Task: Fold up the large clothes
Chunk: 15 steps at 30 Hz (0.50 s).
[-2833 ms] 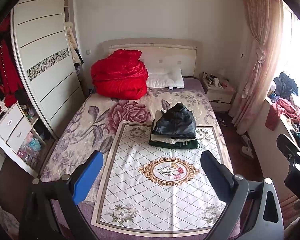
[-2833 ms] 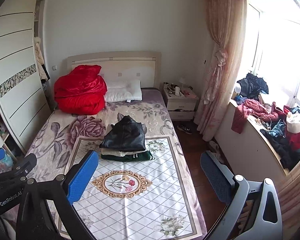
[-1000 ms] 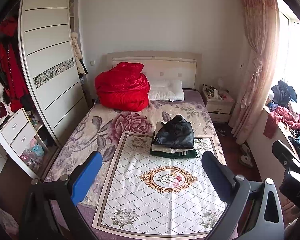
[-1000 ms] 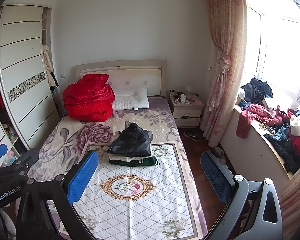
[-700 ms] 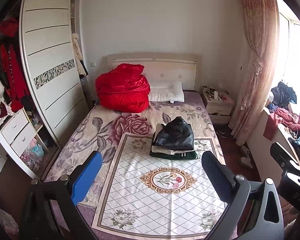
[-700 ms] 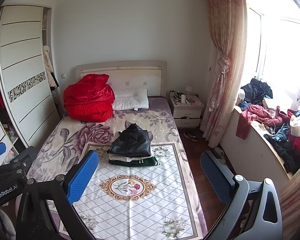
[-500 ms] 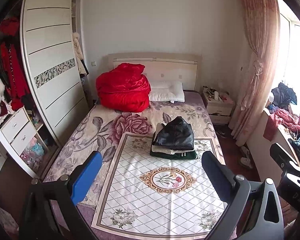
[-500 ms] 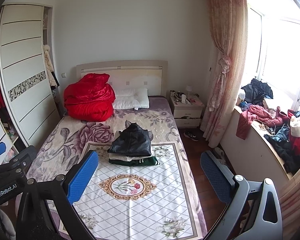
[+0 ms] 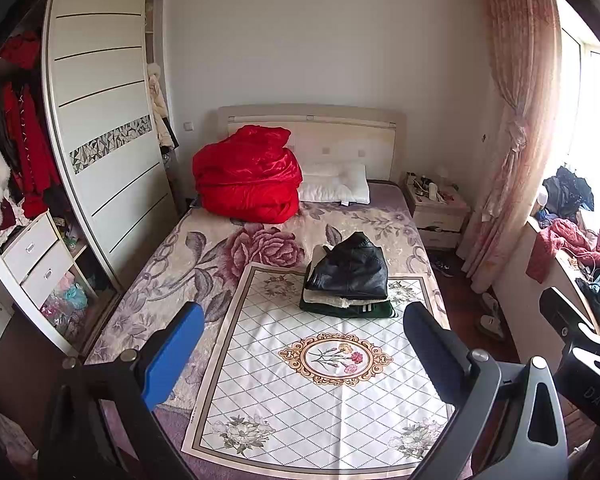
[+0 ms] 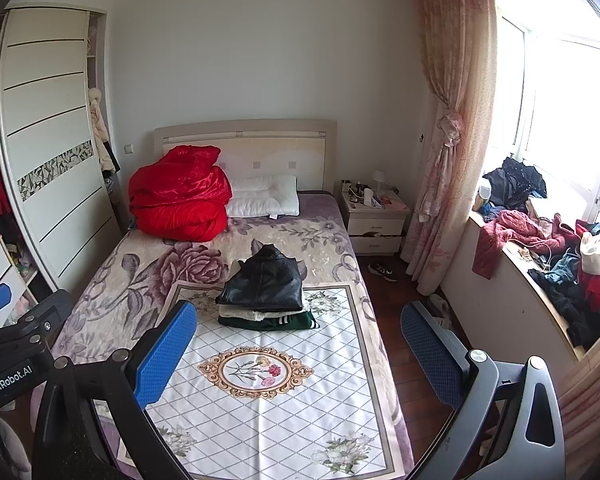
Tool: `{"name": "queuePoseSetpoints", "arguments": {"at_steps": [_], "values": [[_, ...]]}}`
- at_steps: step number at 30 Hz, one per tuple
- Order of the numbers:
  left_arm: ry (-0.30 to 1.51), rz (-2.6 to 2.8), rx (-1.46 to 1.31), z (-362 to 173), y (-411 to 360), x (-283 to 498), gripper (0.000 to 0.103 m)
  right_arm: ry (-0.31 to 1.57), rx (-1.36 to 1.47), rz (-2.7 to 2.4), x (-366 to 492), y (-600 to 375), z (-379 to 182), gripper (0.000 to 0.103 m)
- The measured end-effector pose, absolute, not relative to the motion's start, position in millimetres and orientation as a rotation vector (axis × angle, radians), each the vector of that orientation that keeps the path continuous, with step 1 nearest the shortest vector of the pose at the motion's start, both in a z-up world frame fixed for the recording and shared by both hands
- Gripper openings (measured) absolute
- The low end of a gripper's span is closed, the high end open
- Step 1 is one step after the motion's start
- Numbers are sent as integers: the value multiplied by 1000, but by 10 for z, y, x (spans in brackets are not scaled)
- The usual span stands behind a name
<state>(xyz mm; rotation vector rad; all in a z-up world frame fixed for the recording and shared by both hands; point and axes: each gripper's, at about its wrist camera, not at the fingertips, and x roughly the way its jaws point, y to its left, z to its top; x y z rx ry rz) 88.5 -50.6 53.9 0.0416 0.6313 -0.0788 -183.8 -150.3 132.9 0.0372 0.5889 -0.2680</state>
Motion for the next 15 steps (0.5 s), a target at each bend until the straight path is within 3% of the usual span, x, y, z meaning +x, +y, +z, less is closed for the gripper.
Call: {"name": "queuePoseSetpoints", "arguments": {"at_steps": [15], "values": [[618, -64, 28, 531, -463, 818, 102, 588, 40, -274, -1934, -1490, 1309, 103]]}}
